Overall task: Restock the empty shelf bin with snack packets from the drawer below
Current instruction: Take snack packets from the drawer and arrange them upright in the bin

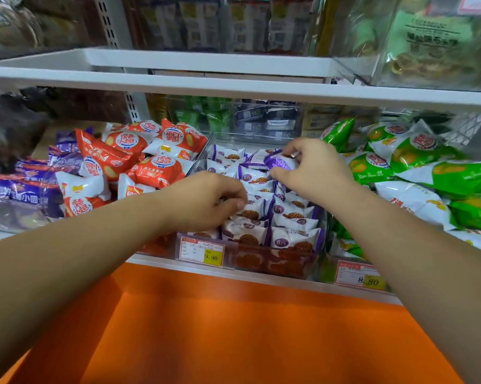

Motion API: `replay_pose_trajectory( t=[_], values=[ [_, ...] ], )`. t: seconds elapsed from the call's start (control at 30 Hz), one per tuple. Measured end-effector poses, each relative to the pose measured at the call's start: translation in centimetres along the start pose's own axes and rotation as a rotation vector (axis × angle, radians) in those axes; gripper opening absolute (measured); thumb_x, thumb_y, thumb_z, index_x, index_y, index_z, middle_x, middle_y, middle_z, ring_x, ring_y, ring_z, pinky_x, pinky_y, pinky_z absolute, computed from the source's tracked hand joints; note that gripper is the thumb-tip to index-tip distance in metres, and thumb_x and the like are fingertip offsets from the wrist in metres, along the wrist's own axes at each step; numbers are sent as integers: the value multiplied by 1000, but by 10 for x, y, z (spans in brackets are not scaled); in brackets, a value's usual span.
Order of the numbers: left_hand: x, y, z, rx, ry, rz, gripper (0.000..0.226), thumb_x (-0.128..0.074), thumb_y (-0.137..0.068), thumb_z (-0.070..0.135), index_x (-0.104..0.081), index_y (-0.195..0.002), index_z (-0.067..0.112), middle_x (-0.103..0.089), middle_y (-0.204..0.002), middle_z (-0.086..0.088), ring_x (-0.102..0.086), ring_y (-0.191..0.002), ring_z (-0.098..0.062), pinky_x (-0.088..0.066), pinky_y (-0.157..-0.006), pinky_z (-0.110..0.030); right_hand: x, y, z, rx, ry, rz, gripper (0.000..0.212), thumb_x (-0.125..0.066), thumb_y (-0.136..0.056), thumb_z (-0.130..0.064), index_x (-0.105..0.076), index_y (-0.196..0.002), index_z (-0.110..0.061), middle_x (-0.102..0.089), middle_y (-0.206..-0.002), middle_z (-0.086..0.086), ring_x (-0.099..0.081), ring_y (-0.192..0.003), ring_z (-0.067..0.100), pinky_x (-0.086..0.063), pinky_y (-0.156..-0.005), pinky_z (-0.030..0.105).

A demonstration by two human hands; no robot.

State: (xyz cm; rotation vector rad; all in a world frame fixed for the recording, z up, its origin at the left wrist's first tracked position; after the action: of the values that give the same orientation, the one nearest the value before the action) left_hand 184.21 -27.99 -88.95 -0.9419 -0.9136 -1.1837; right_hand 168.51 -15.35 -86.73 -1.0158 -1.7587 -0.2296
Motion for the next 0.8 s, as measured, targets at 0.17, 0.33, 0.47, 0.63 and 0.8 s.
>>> replay_pose_trajectory(
  t=[0.17, 0.33, 0.47, 0.63, 0.8],
  values=[
    [-6, -20, 2, 17, -142, -27, 30, -61, -98, 22, -73, -123, 31, -72, -119, 14, -65, -107, -6, -49, -96, -23, 9, 17, 10, -17, -131, 32, 45, -80, -81, -45, -67, -120, -27, -62, -92, -10, -64, -91, 21, -57, -83, 41],
    [-12, -22, 2, 36, -192, -115, 37, -56, -97, 14, -71, -127, 28, -64, -128, 12, -59, -120, -12, -49, -104, -34, 30, 23, 23, -71, -354, 114, 51, -80, -83, -40, -65, -129, -23, -69, -112, -2, -64, -102, 17, -54, -87, 33],
    [-4, -22, 18, 39, -151, -23, 23, -63, -95, 24, -75, -114, 31, -68, -119, 11, -63, -107, -10, -54, -91, -32, 36, 34, 21, -76, -471, 135, 54, -80, -85, -36, -62, -134, -20, -64, -111, -4, -60, -103, 13, -46, -76, 20],
    [-23, -16, 56, -66, 32, -87, 18, -78, -85, 42, -80, -92, 25, -72, -89, 10, -66, -79, -6, -56, -72, -31, 35, 41, 27, -67, -458, 107, 52, -81, -83, -39, -65, -130, -22, -64, -104, -3, -59, -93, 10, -41, -66, 11],
    [1, -46, 27, 122, 88, 122, 17, -71, -92, 28, -76, -82, 16, -74, -81, 9, -68, -73, -1, -55, -67, -27, 32, 38, 30, -70, -474, 160, 50, -76, -88, -38, -61, -134, -23, -56, -94, -14, -59, -87, 10, -42, -71, 24]
  ],
)
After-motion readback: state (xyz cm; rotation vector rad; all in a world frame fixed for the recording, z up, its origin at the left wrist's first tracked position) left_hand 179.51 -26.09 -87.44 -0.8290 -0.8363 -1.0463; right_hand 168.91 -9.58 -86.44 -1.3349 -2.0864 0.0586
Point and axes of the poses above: each hand's wrist, its own y-axis away from the middle knuckle, its own x-axis out of the back of the hand, z = x × y, the point moved 5 cm from there along -y, towards the middle knuckle
